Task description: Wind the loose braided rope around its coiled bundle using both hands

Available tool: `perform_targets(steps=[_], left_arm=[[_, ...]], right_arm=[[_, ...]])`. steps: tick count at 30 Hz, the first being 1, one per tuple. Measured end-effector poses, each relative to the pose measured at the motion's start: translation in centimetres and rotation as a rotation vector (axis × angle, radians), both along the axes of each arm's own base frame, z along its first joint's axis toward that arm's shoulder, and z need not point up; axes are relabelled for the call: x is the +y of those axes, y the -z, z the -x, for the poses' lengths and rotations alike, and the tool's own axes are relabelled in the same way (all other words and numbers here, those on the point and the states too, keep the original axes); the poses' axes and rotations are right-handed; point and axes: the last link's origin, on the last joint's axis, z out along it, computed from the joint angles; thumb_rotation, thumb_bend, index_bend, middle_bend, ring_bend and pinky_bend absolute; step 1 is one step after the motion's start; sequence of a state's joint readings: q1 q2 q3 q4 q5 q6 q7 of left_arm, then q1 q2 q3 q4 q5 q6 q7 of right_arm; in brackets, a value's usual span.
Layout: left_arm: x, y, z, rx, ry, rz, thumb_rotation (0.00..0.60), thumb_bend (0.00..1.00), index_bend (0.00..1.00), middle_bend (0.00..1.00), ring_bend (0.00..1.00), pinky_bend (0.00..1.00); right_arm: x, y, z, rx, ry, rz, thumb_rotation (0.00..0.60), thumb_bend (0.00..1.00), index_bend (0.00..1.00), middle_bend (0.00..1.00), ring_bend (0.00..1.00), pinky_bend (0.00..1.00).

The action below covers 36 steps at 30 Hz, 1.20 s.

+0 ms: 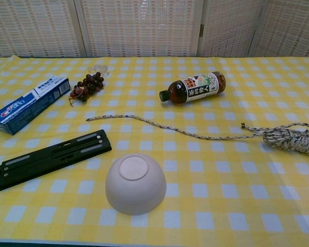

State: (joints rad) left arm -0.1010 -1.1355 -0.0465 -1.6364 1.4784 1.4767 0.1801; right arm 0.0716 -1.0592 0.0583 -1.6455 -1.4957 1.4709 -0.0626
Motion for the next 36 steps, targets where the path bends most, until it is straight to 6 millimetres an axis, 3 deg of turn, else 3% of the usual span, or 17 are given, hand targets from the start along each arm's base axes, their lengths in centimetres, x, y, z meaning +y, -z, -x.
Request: perform_targets(steps=[12, 19, 28, 36], left_arm=[[-0.3, 0.0, 0.0, -0.007, -0.001, 0.004, 0.600, 0.14, 0.00, 0.00, 0.00, 0.00], [-0.5, 0.1, 0.0, -0.014, 0.002, 0.010, 0.600, 0.14, 0.00, 0.00, 0.00, 0.00], [-0.7, 0.2, 0.3, -0.025, -0.007, 0.020, 0.600, 0.14, 0.00, 0.00, 0.00, 0.00], [-0.6, 0.6, 0.5, -0.032, -0.018, 0.042, 0.600, 0.14, 0.00, 0.00, 0.00, 0.00]], right_arm=[[-0.4, 0.4, 0.0, -0.014, -0.002, -0.026, 0.600, 0.32, 0.00, 0.00, 0.07, 0.00], [-1.3, 1.5, 0.1, -0.020, 0.007, -0.088, 0.600, 0.32, 0.00, 0.09, 0.16, 0.04], [-3.5, 4.6, 0.3, -0.034, 0.048, -0.213, 0.600, 0.32, 0.01, 0.13, 0.21, 0.09], [-6.7, 8.6, 0.5, -0.042, 0.084, -0.304, 0.600, 0.32, 0.08, 0.15, 0.23, 0.11]])
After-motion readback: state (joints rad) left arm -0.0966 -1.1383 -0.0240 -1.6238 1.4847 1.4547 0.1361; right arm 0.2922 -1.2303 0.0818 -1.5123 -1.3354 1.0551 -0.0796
